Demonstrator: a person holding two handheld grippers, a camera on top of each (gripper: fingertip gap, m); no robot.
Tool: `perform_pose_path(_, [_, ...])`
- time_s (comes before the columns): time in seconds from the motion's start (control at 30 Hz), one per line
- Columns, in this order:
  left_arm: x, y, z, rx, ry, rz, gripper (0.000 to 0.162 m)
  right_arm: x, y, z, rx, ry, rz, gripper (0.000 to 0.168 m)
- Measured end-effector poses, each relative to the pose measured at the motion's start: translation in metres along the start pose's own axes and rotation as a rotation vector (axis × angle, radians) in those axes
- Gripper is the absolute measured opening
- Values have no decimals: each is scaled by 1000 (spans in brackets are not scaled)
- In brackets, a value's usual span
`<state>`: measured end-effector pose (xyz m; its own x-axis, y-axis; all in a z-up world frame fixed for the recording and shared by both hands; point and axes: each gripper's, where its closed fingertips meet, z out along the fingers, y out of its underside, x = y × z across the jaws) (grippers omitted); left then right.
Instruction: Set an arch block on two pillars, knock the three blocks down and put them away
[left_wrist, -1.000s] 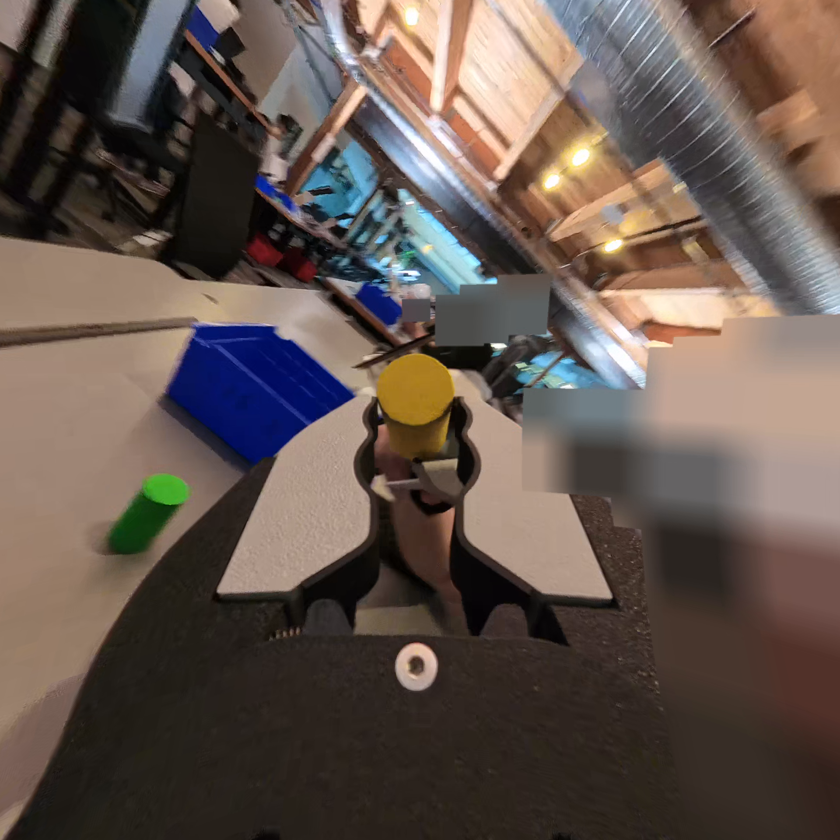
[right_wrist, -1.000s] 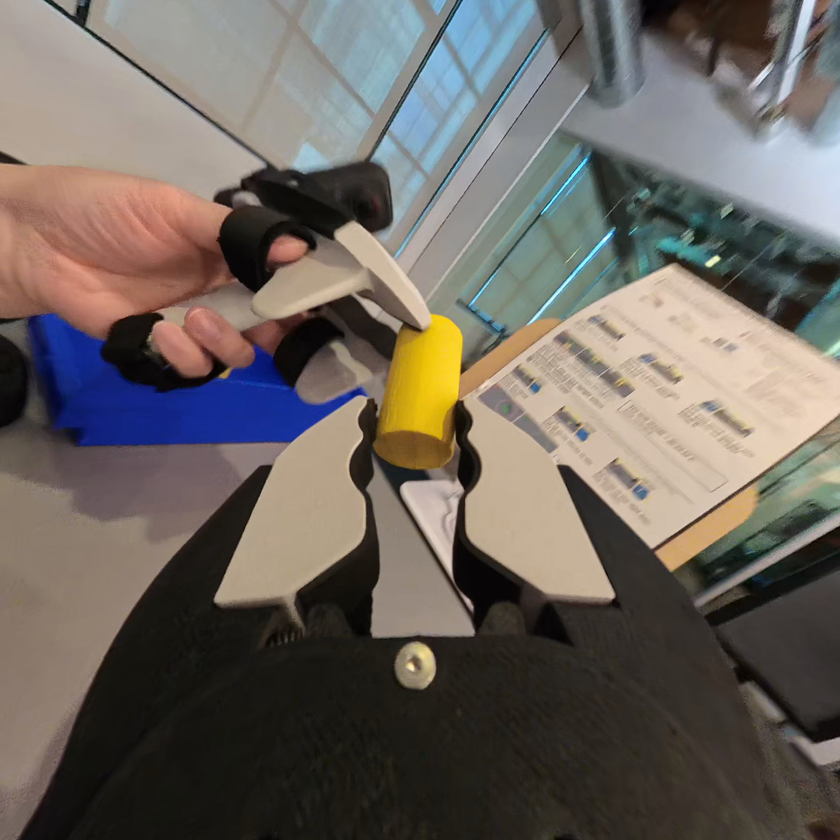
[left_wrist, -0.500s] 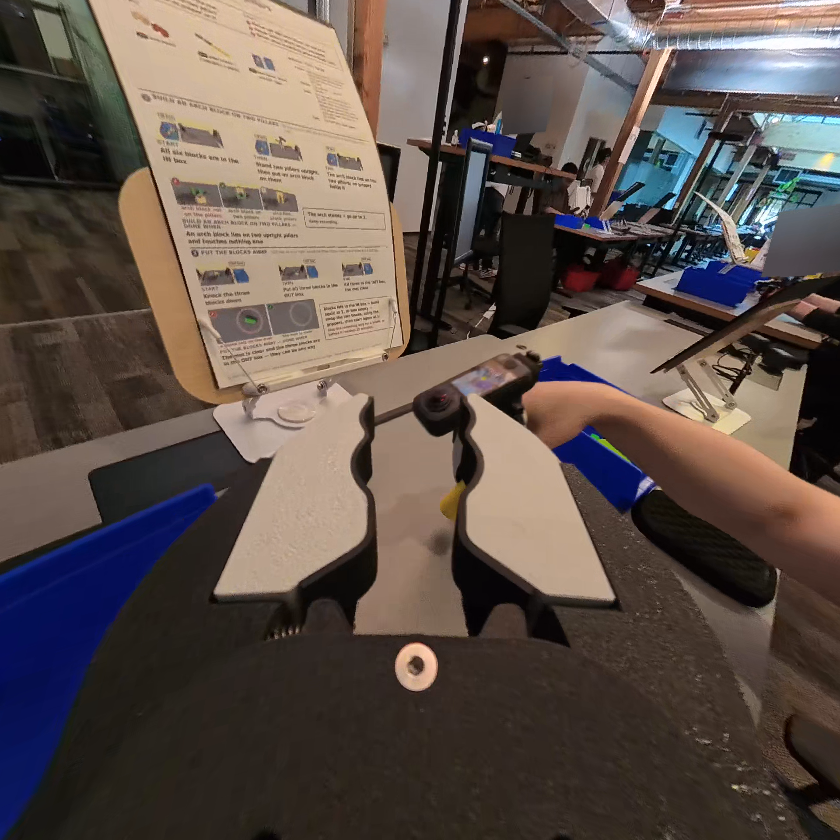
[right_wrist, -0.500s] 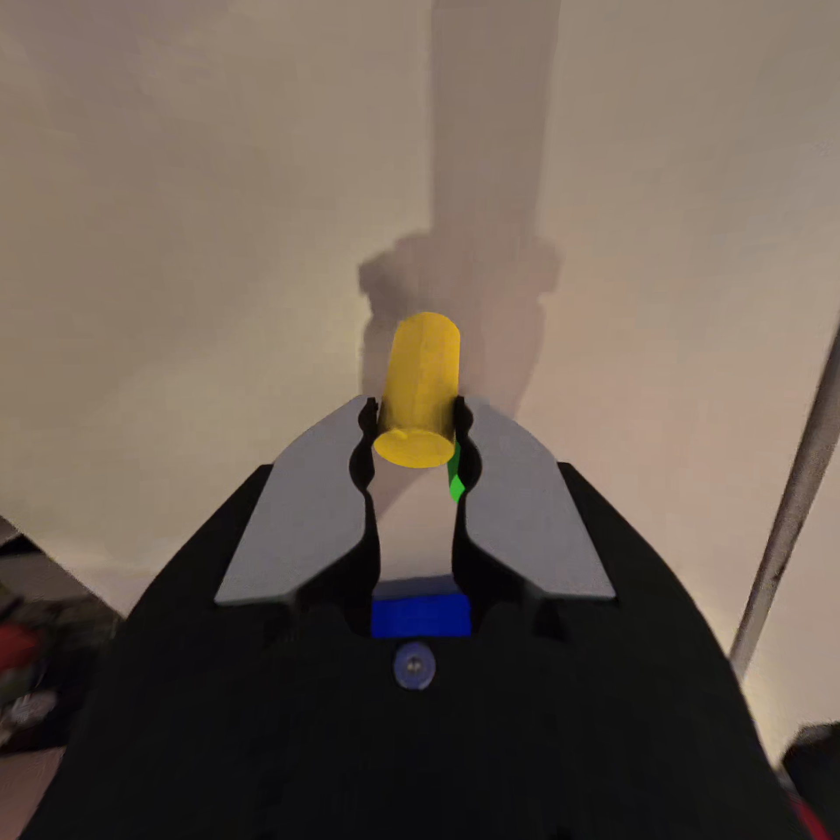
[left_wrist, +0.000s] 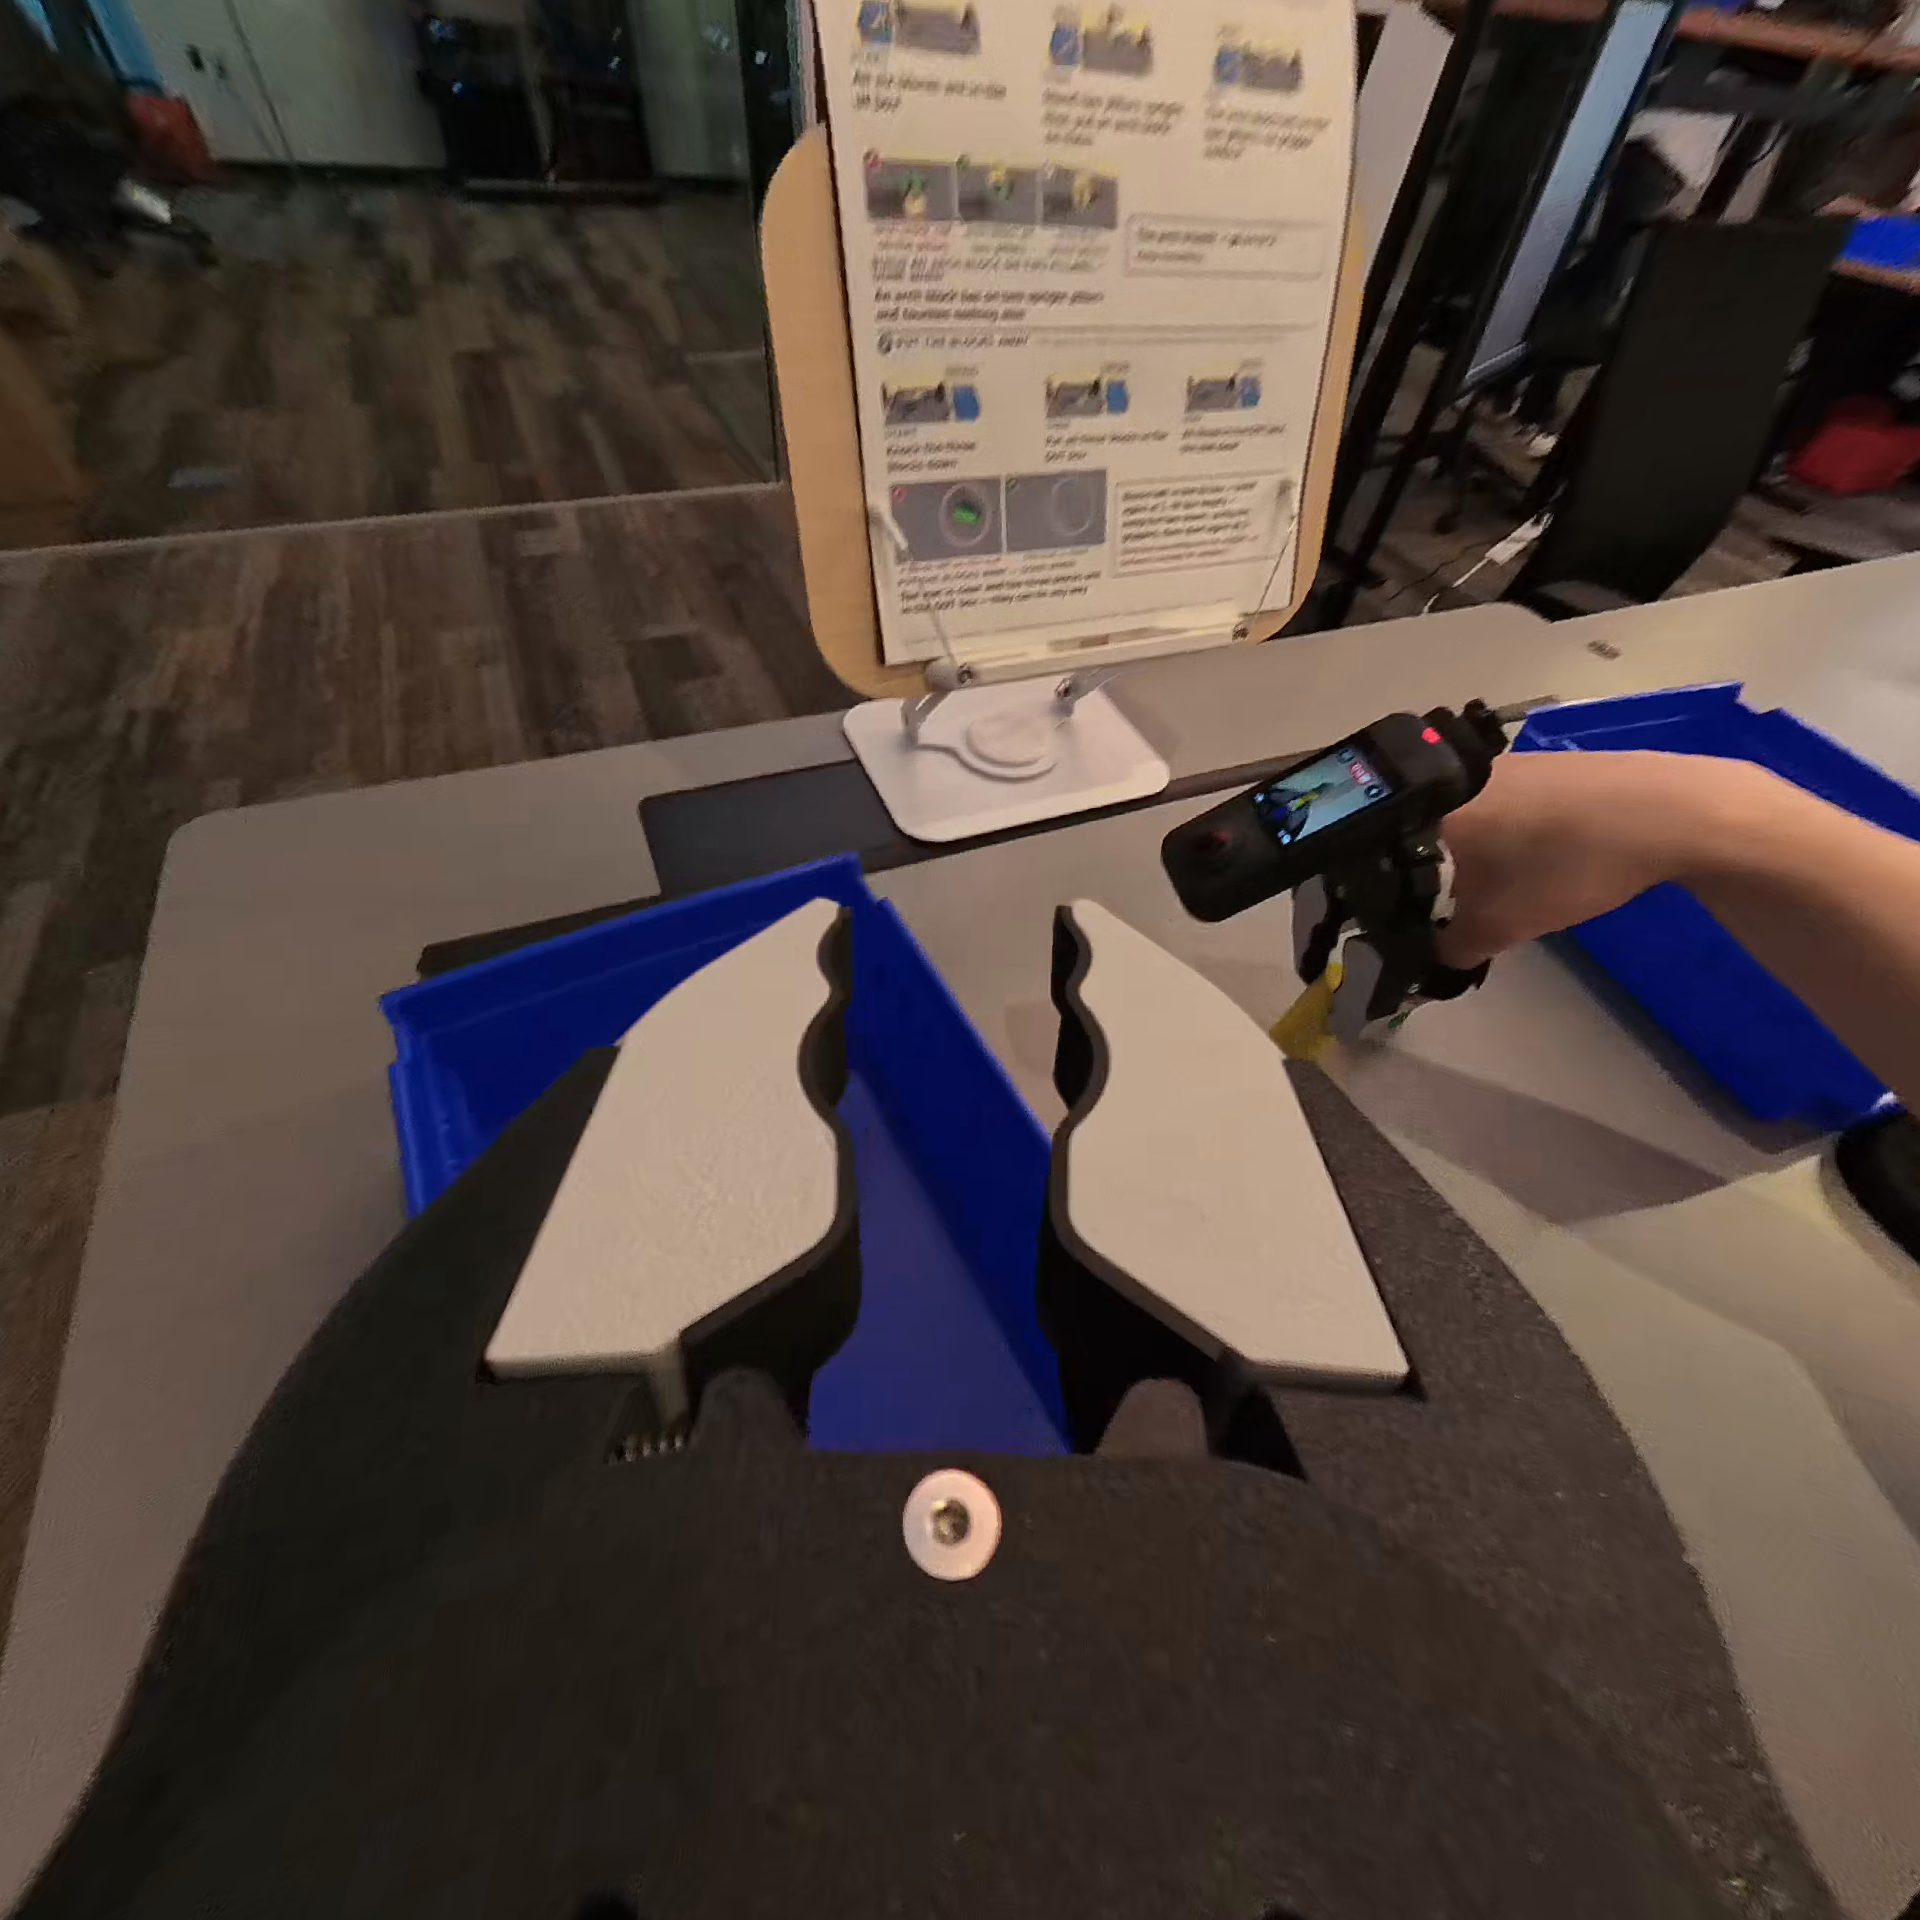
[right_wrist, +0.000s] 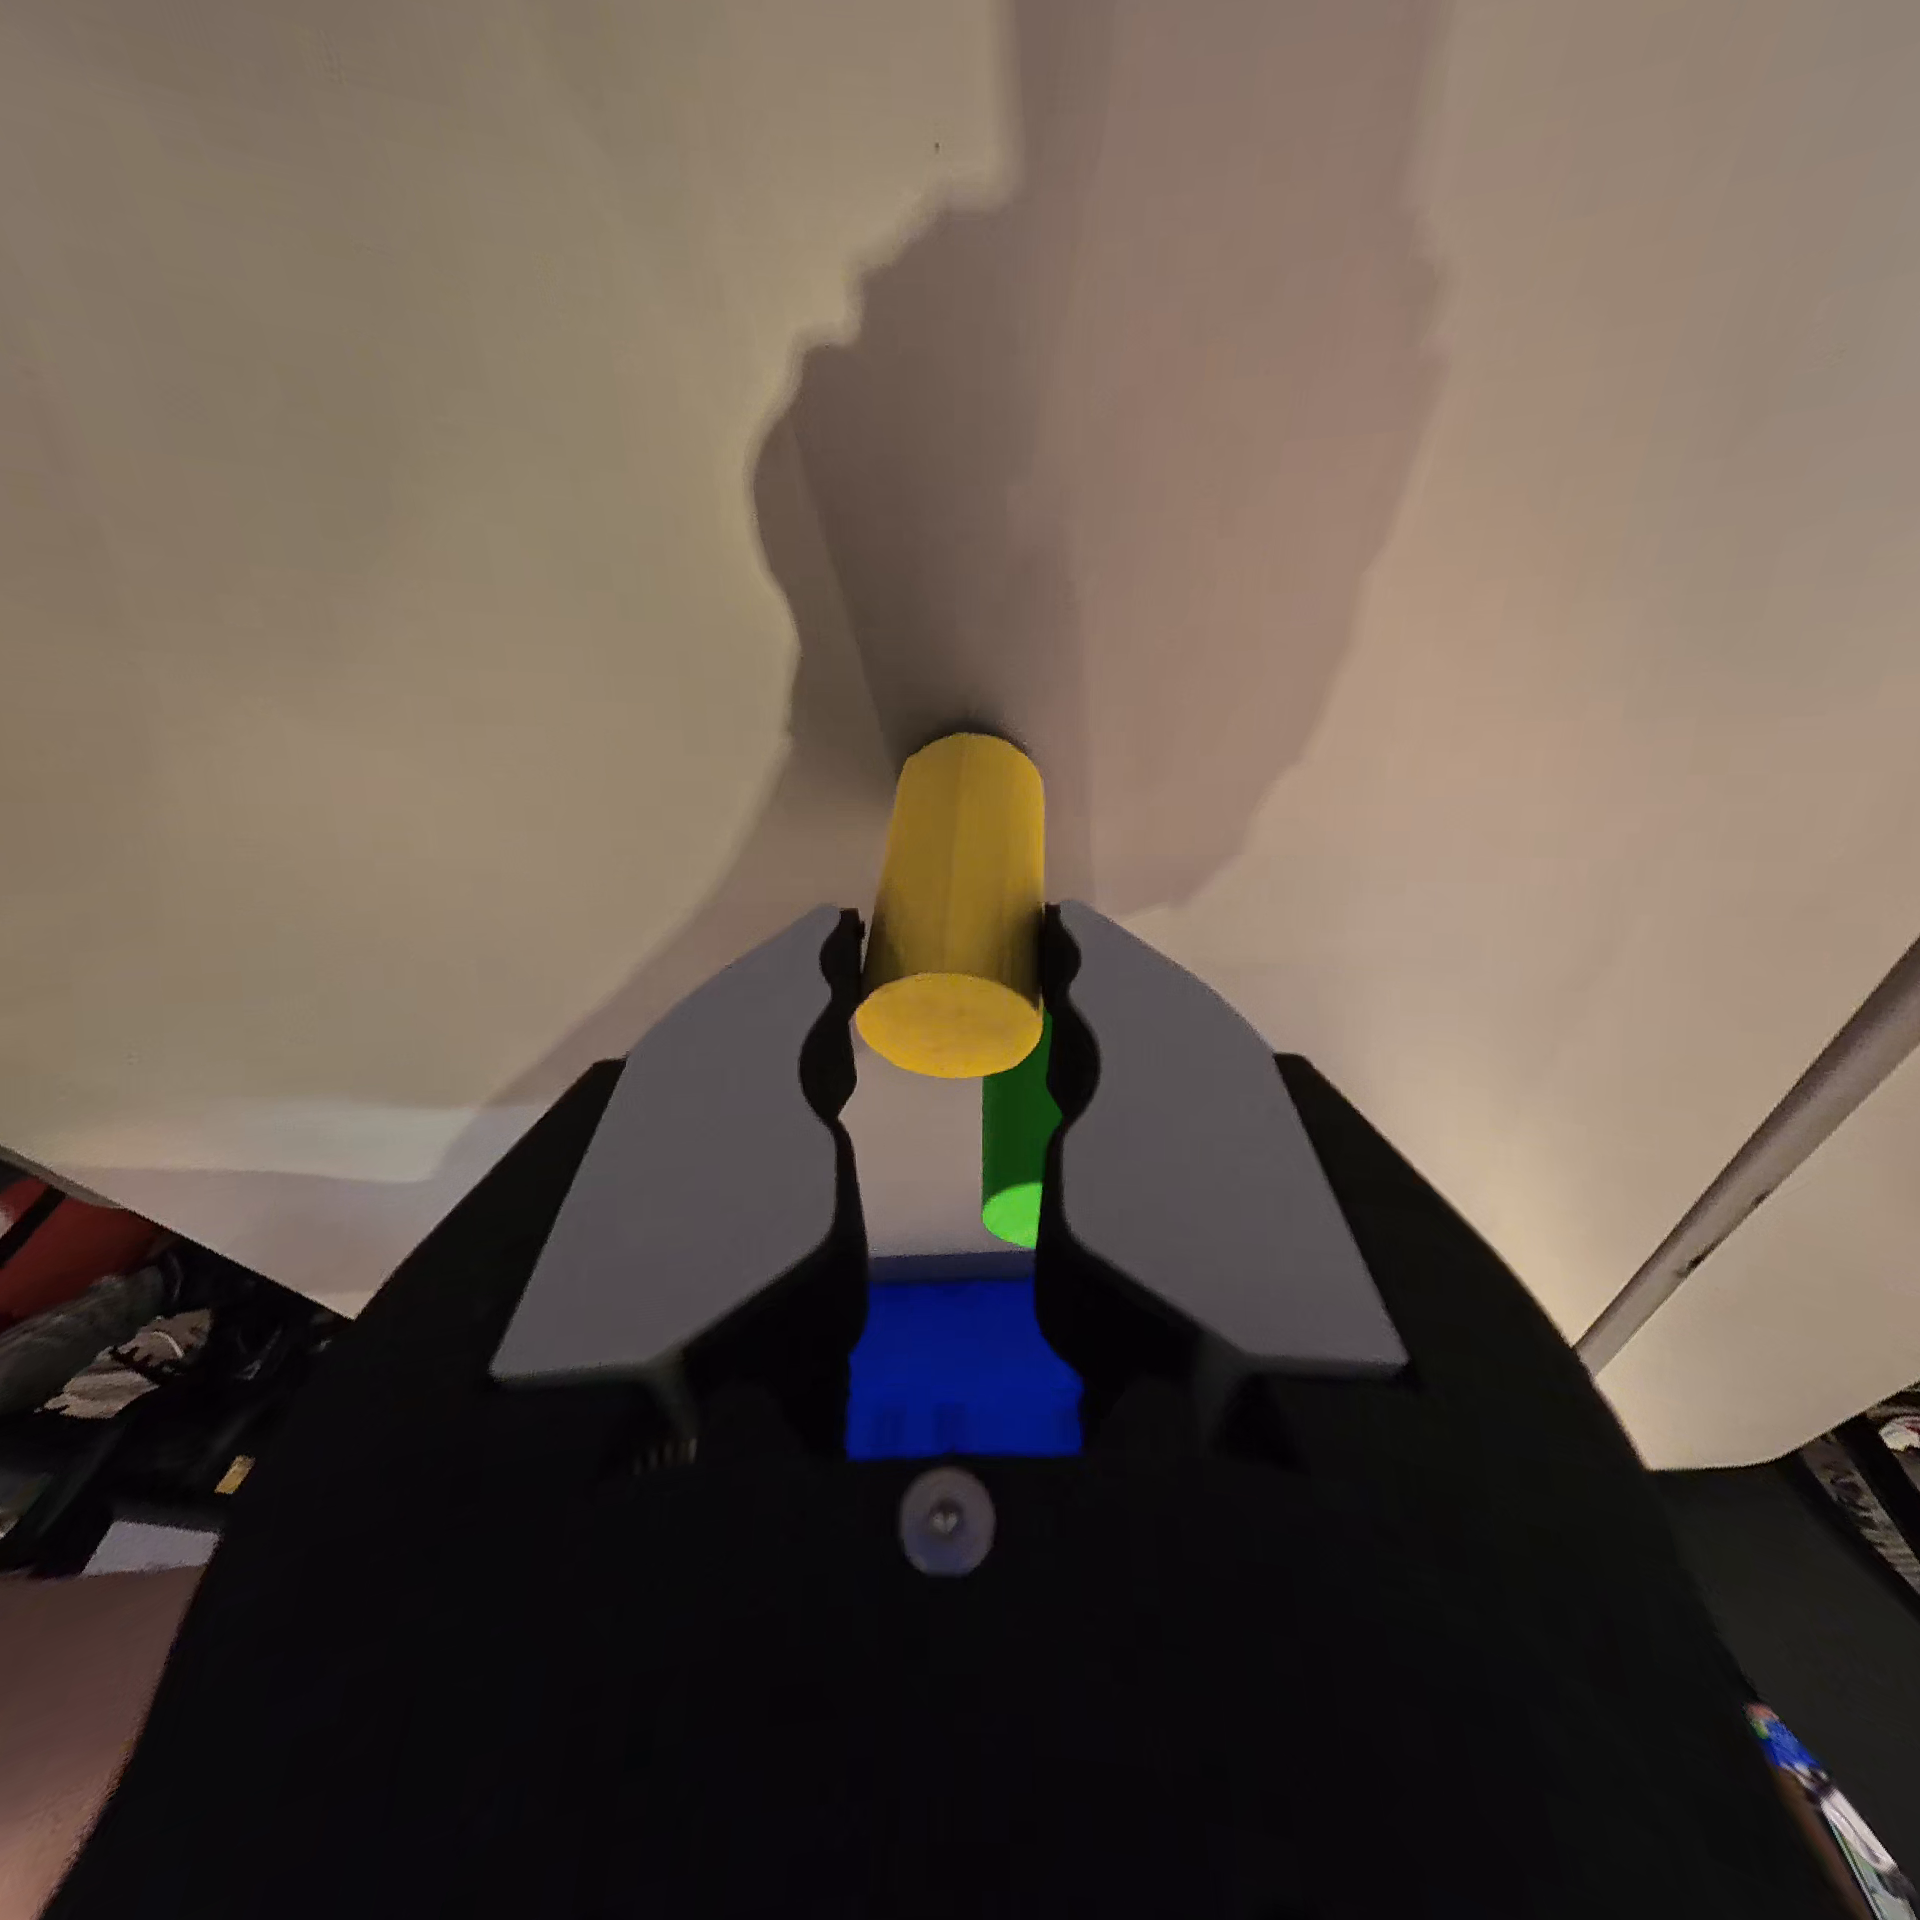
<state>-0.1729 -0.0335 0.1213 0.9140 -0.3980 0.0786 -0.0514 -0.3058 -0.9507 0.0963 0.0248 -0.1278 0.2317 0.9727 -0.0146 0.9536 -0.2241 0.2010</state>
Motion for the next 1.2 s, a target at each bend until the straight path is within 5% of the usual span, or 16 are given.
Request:
perform_pose_path(0.23, [-63,49,8,-295,-330,18,37,6,-9,-2,51,50,-4,38])
perform_pose_path(0.83, [-89,184,53,-869,-186,-202,47,-3,23,-48,454,206,-4,53])
perform_pose_path(1.1, [-107,234,72,-1093,-328,-164,55,-30,82,-80,699,304,63,52])
perform_pose_path(1.2, [-105,240,80,-1091,-295,-191,47,-33,110,-93,785,339,111,52])
